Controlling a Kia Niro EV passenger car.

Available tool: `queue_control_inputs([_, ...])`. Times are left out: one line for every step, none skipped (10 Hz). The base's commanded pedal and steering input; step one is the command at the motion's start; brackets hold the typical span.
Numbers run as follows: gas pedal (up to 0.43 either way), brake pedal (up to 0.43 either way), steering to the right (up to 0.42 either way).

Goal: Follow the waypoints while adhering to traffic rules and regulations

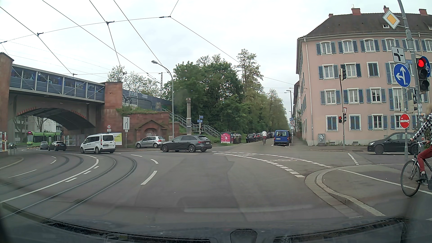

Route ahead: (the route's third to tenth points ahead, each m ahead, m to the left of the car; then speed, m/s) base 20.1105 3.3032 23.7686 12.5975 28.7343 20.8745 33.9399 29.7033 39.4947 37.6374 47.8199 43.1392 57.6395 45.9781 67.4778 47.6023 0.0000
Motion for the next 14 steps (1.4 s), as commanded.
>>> queue_control_inputs([0.0, 0.244, -0.008])
queue_control_inputs([0.0, 0.244, -0.008])
queue_control_inputs([0.0, 0.244, -0.008])
queue_control_inputs([0.0, 0.244, -0.008])
queue_control_inputs([0.0, 0.244, -0.008])
queue_control_inputs([0.0, 0.244, -0.008])
queue_control_inputs([0.0, 0.244, -0.008])
queue_control_inputs([0.0, 0.244, -0.008])
queue_control_inputs([0.0, 0.244, -0.008])
queue_control_inputs([0.0, 0.244, -0.008])
queue_control_inputs([0.0, 0.238, -0.008])
queue_control_inputs([0.0, 0.244, -0.008])
queue_control_inputs([0.0, 0.244, -0.008])
queue_control_inputs([0.0, 0.244, -0.008])
